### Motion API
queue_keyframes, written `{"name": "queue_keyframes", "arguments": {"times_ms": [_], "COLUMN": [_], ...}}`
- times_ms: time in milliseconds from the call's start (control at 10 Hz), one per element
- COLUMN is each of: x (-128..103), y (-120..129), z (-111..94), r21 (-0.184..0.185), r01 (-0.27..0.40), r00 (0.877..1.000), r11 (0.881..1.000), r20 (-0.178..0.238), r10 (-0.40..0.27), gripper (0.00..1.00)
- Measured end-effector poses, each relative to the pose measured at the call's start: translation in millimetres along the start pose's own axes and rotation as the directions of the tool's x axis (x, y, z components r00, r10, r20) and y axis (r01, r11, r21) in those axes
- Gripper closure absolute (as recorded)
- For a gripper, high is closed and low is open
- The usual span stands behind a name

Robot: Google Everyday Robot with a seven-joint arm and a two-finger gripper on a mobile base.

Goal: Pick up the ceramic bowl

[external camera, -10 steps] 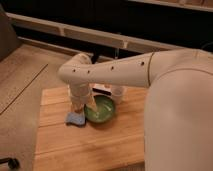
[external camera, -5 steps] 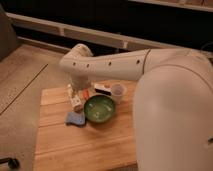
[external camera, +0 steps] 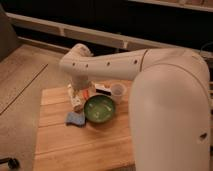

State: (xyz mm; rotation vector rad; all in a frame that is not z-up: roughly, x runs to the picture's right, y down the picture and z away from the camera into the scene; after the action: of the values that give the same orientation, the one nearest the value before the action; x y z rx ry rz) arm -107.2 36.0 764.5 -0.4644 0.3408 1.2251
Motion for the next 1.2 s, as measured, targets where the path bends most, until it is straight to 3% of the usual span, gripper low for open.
{"name": "queue_keyframes", "arguments": {"times_ms": [300, 500, 1000, 1200], "x": [24, 26, 21, 22], "y": [-15, -19, 2, 3], "z": [33, 58, 112, 124], "r21": [0.032, 0.026, -0.055, -0.062], "r01": [-0.039, -0.067, -0.046, -0.035], "r00": [0.994, 0.987, 0.97, 0.962], "r11": [0.999, 0.997, 0.997, 0.997], "r20": [-0.101, -0.145, -0.243, -0.273], "r10": [0.042, 0.07, 0.031, 0.017], "gripper": [0.35, 0.35, 0.35, 0.35]}}
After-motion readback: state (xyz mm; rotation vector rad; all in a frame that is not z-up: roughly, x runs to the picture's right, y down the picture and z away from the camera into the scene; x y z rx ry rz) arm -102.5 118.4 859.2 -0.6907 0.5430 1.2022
